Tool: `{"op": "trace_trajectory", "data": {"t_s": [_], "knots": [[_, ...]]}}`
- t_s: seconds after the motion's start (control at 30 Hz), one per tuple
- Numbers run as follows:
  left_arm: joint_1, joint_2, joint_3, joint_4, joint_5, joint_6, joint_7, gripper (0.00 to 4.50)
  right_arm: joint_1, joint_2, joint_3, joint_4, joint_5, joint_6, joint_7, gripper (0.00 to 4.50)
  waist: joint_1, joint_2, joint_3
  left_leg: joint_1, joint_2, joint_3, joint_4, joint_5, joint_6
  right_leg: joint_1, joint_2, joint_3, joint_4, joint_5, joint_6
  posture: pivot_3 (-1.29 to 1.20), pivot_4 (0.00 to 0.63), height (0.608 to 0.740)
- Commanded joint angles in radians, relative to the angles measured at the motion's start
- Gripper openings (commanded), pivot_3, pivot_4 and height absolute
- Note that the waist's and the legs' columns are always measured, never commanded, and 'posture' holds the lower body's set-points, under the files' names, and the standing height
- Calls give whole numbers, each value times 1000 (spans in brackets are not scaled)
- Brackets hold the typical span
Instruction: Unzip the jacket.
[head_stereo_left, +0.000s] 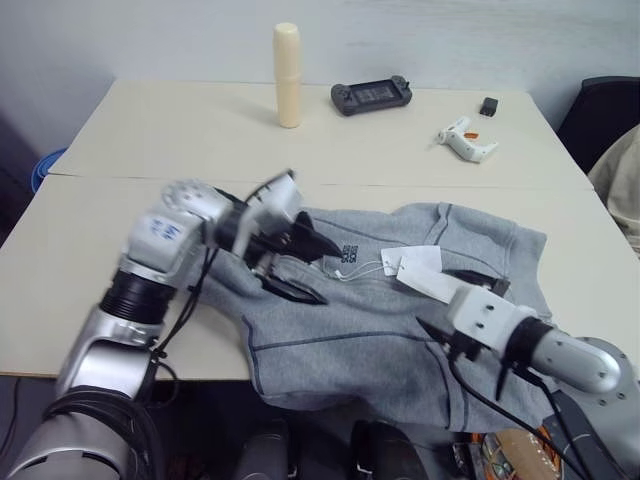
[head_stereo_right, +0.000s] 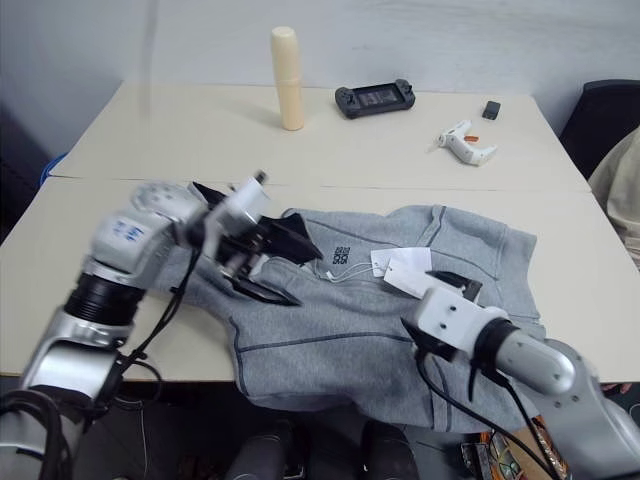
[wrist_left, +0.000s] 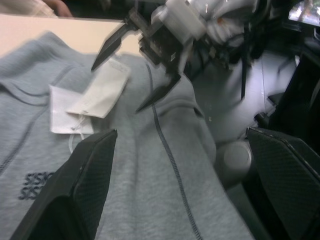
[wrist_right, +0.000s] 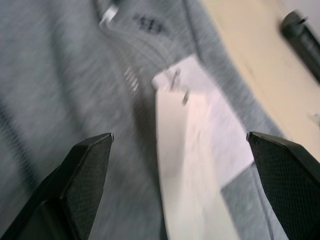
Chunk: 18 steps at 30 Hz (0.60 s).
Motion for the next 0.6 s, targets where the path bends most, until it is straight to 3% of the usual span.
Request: {"op": "trace_trajectory", "data": {"t_s": [0.03,0.6], "knots": [[-9,-5,48,-17,-28,45,60,4325,-69,52,46,76,-89,-63,-61,4500,0,0,0,0,0,0,0,0,0,0,0,0,1,0,0,0,150,740],[80,7,17,-82,30,-55,113,4325,-210,109,185,427,-412,-372,-172,4500,-18,0,0,0,0,1,-1,1,-2,0,3,1,2,0,0,0,150,740]]}}
